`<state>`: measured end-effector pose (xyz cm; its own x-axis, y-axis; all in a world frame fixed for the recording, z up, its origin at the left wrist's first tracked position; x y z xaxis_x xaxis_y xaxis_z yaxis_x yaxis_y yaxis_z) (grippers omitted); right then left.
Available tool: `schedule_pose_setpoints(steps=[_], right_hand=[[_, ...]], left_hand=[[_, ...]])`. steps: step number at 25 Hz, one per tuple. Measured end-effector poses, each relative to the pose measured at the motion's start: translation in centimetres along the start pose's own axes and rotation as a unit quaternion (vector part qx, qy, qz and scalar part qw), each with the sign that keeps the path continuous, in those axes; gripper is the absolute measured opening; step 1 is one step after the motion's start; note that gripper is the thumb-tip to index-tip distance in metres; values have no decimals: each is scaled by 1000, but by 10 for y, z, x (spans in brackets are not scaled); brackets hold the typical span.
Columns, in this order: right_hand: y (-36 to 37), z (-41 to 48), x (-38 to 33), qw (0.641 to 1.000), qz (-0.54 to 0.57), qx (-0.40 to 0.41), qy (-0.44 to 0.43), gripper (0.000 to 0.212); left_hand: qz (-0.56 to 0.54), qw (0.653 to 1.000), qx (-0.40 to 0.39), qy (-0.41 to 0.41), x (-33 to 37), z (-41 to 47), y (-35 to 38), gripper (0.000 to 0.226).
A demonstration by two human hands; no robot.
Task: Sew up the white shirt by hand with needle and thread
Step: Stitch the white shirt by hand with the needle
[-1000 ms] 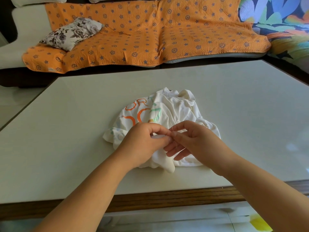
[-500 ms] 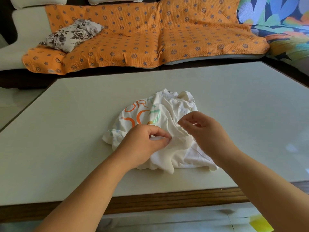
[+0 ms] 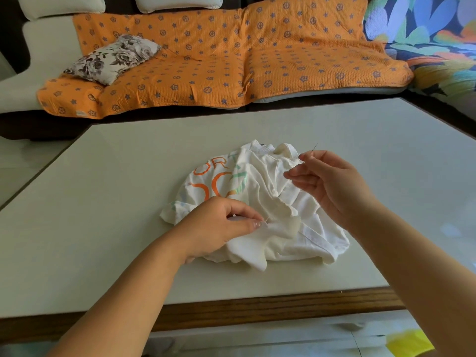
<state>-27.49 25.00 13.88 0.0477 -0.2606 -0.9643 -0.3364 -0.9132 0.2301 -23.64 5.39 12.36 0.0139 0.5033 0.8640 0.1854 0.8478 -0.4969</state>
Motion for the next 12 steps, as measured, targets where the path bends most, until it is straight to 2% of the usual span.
schedule_pose_setpoints(steps=[2, 5, 7, 12], right_hand=[[-11, 9, -6, 993, -88, 42, -62, 10], [-25, 16, -17, 956, -232, 93, -152, 10], [-32, 19, -19, 934, -291, 106, -178, 11], [-46, 29, -15, 877, -420, 104, -208, 15]], left_hand=[[-31, 999, -10, -16, -2, -1, -2, 16], [-67, 997, -29, -28, -2, -1, -4, 15], [-93, 994, -40, -32, -2, -1, -5, 7], [-137, 989, -40, -33, -1, -1, -10, 14]])
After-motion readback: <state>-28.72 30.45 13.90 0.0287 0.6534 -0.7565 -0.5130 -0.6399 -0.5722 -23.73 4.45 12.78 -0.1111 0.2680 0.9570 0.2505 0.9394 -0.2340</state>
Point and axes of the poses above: each hand's wrist, its own z-axis towards the middle knuckle, its own y-axis out of the palm, x = y × z, the point moved 9 cm from there along z, towards the middle knuckle, and after that the axes turned 13 degrees about x, right-handed, at the moved point
